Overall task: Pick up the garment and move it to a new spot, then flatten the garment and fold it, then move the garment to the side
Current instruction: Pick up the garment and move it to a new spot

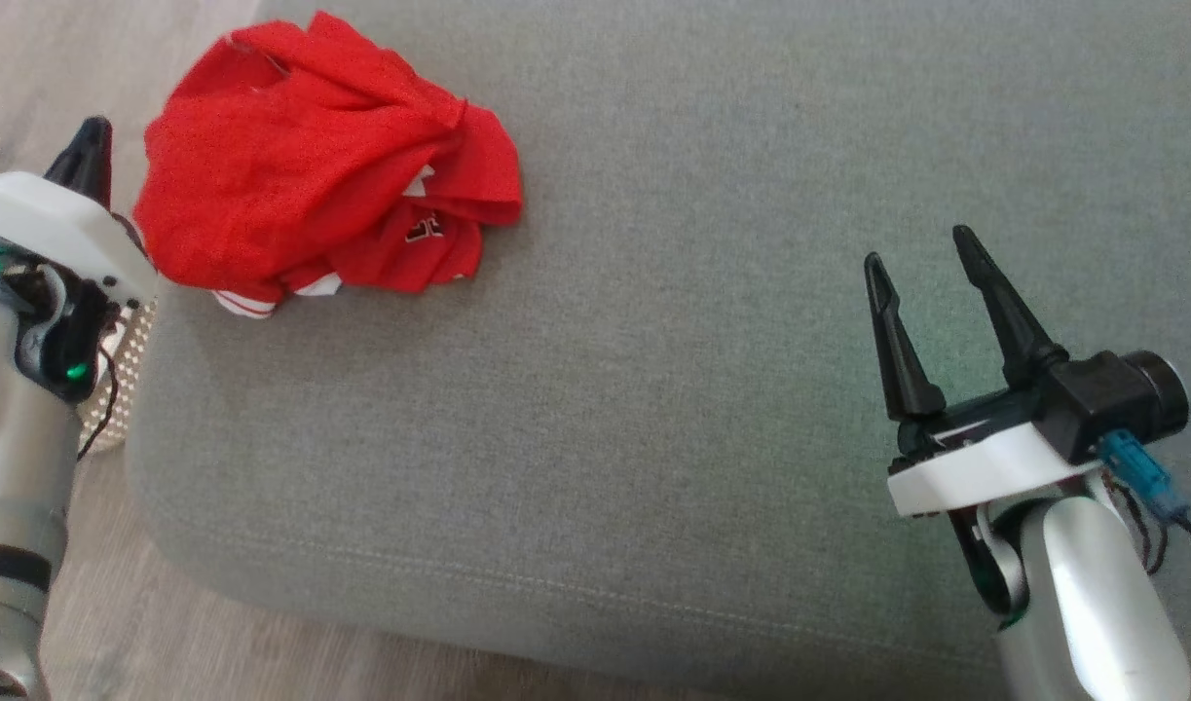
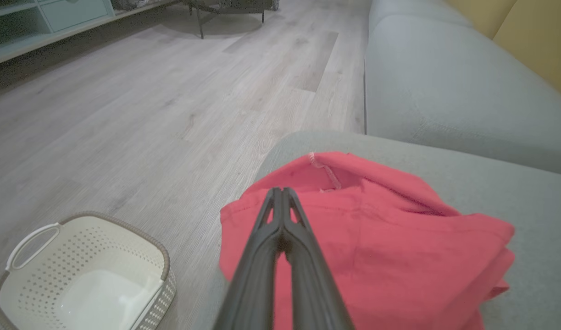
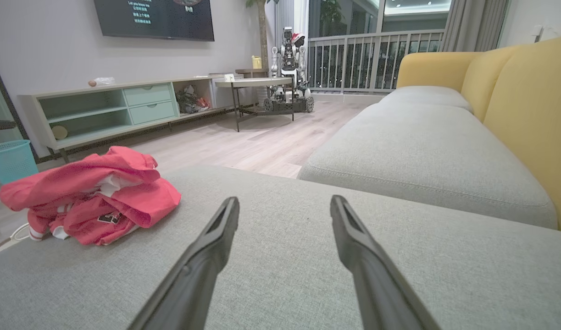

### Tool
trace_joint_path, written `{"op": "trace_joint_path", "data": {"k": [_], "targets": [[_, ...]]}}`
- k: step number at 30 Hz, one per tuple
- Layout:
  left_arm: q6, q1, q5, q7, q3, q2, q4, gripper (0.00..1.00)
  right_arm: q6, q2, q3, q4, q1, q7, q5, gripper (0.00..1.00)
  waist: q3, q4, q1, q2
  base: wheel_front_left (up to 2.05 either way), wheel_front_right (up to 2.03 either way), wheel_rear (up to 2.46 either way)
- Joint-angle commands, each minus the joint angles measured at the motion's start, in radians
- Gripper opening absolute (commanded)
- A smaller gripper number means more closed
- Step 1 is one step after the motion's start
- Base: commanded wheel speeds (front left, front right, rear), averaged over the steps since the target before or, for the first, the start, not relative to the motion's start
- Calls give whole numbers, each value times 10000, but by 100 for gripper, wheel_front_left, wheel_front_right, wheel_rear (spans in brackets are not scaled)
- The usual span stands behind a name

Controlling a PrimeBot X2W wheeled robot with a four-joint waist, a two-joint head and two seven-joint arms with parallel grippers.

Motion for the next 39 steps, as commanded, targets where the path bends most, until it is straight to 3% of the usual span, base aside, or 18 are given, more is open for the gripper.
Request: {"op": "trace_joint_path", "data": {"k": [1, 9, 12, 15, 25, 33, 34, 36, 39], "targets": [[11, -301, -119, -159, 249, 666, -385, 0, -2, 18, 267, -269, 16, -111, 75, 100, -307, 106, 0, 0, 0, 0, 0], [90, 419, -170, -851, 162, 867, -1598, 0, -2, 18, 327, 70, 320, -216, 456, 100, -1317, 244, 0, 0, 0, 0, 0], [336, 1011, -68, -1104, 106, 877, -2468, 0, -2, 18, 332, 150, 483, -244, 665, 100, -1765, 296, 0, 0, 0, 0, 0], [740, 1896, 59, -1327, 31, 842, -3563, 0, -2, 18, 298, 202, 732, -259, 912, 100, -2266, 383, 0, 0, 0, 0, 0], [2679, 5761, 336, -1914, 195, 531, -7311, 0, -2, 18, 15, -103, 1809, -266, 1346, 100, -3384, 711, 0, 0, 0, 0, 0], [3271, 7919, 835, -2107, -220, -20, -8584, 0, -2, 18, 305, -282, 2348, -267, 1542, 100, -3721, 783, 0, 0, 0, 0, 0], [3285, 8093, 861, -2119, -251, -136, -8635, 4, -2, 18, 336, -294, 2375, -267, 1545, 100, -3740, 778, 0, 0, 0, 0, 0], [3345, 8347, 1117, -2138, -316, -269, -8698, 100, -2, 18, 386, -305, 2405, -267, 1562, 100, -3779, 765, 0, 0, 0, 0, 0], [3267, 8600, 1260, -2148, -310, -495, -8772, 100, -2, 18, 465, -318, 2401, -267, 1602, 100, -3809, 718, 0, 0, 0, 0, 0]]}}
